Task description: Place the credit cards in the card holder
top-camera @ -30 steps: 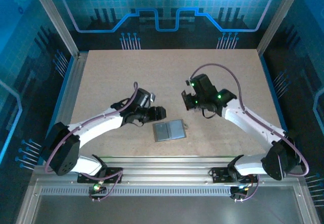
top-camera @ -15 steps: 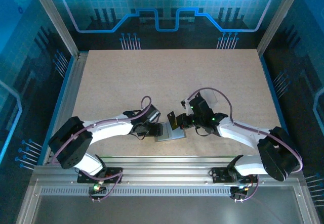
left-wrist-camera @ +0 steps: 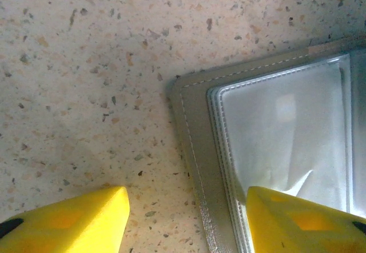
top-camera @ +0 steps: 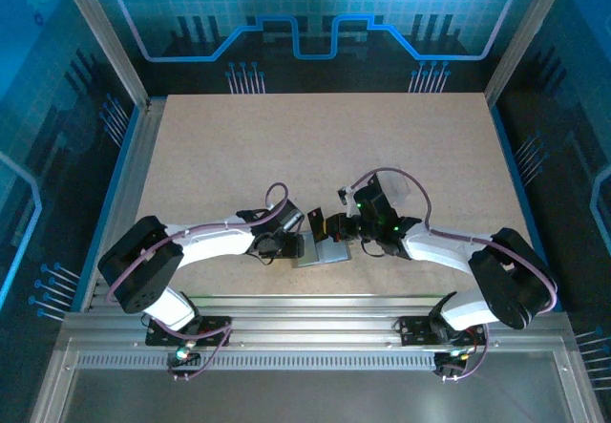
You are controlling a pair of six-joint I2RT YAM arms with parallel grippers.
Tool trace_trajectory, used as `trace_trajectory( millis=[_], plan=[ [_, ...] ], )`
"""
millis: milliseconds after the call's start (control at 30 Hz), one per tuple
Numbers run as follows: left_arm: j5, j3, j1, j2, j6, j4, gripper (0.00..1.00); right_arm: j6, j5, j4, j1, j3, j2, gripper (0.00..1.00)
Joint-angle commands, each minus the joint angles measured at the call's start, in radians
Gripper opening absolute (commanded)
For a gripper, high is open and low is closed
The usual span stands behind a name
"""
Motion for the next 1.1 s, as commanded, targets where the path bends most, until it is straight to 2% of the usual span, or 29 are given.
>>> trace_trajectory(
  millis=[0,533,1067],
  plan=[
    [0.019,-0.037,-0.011,0.024,-0.025,0.04,0.57,0.009,0.011,0.023,0.017,-0.015,0.011,0.0],
    [0.013,-0.048,-0.033,0.047,-0.039,0.053,0.55,0.006,0.1,-0.009,0.051,-0.033,0.007,0.0],
    [0.017,-0.041,-0.033,0.07,-0.036,0.057,0.55,0.063,0.038,0.054,0.056,-0.044,0.017,0.0]
  ],
)
